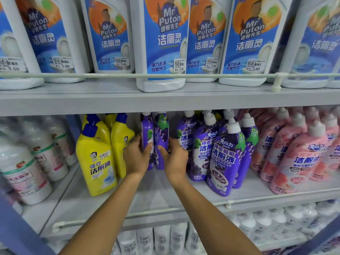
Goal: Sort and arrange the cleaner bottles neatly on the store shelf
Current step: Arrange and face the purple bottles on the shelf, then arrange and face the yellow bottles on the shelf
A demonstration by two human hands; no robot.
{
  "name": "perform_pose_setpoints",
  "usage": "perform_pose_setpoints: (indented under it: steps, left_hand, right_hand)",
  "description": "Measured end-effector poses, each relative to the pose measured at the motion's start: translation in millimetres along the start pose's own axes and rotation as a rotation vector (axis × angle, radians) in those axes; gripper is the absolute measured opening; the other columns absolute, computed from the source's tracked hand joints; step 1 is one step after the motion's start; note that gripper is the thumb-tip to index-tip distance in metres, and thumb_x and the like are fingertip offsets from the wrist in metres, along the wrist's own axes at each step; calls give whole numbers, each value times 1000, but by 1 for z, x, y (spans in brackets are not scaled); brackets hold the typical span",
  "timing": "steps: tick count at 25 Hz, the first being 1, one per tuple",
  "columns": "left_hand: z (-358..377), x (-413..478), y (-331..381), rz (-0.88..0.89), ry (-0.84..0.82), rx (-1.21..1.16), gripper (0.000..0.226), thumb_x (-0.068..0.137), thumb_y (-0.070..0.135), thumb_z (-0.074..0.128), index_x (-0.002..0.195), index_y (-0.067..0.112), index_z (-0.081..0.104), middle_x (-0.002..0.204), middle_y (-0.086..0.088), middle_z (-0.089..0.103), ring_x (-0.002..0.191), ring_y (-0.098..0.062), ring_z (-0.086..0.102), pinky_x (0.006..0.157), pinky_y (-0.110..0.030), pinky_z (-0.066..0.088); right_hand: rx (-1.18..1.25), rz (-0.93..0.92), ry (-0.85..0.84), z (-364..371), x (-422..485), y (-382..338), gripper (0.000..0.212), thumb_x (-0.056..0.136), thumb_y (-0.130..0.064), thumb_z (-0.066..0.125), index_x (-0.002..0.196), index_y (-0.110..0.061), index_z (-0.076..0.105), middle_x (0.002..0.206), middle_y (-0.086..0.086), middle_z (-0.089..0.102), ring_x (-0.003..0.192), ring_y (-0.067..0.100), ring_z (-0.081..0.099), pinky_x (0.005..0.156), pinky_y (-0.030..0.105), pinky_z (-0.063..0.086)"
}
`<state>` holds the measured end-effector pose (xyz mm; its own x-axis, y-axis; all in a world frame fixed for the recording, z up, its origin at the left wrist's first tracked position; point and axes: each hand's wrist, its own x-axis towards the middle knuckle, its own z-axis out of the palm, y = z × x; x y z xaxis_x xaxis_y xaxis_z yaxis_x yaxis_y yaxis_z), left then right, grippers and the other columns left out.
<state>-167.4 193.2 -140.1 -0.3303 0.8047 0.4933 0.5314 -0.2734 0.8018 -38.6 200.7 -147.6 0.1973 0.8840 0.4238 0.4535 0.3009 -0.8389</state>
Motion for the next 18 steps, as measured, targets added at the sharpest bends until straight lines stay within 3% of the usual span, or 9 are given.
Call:
perform_pose_setpoints:
  steps: [2,5,9,11,14,16,18]
  left_hand:
    - [2,3,0,-1,15,-6,32,89,26,70,118,12,68,110,-7,75,94,-25,72,83,-36,58]
    - [-2,4,-3,3,-29,-27,40,86,30,67,124,15,66,114,-3,75,97,-19,72,86,-39,60]
    - [-15,5,-6,-38,-206,-124,43,88,11,74,129,15,62,121,0,72,103,-6,71,94,-39,59]
    - [-26,1,-4,-27,-229,-107,46,87,4,75,131,14,62,117,6,70,97,2,69,94,-30,57]
    - [-43,-12,4,-2,-292,-76,48,86,6,77,132,12,62,116,16,66,107,-12,65,82,-4,48]
    - [-54,-20,13,-24,-363,-118,52,86,9,78,133,18,60,121,13,65,111,-8,62,83,-7,47]
    - [-61,-24,24,-21,-419,-140,55,85,11,79,132,28,57,124,14,65,114,0,59,93,-23,49]
  right_hand:
    - [6,-12,-41,2,6,6,35,89,-28,77,121,-17,66,105,1,77,91,18,73,83,38,60]
    - [7,-51,-156,-5,6,12,47,87,-32,79,129,-20,63,110,-3,76,96,13,72,87,27,58]
    - [45,-90,-303,-25,3,11,50,86,-36,80,131,-23,63,110,-7,76,101,7,71,93,31,57]
    - [78,-98,-343,-43,-1,6,53,87,-33,80,135,-21,61,113,-12,73,105,3,68,98,31,55]
    - [42,-117,-359,-88,-16,1,73,86,-36,81,149,-18,50,127,-15,63,114,-2,62,100,21,52]
    - [-5,-157,-375,-126,-28,0,73,85,-39,81,149,-20,51,135,-14,62,117,-3,62,96,24,56]
    - [26,-154,-382,-172,-42,-2,69,86,-37,80,147,-22,53,139,-15,61,121,-1,61,94,27,58]
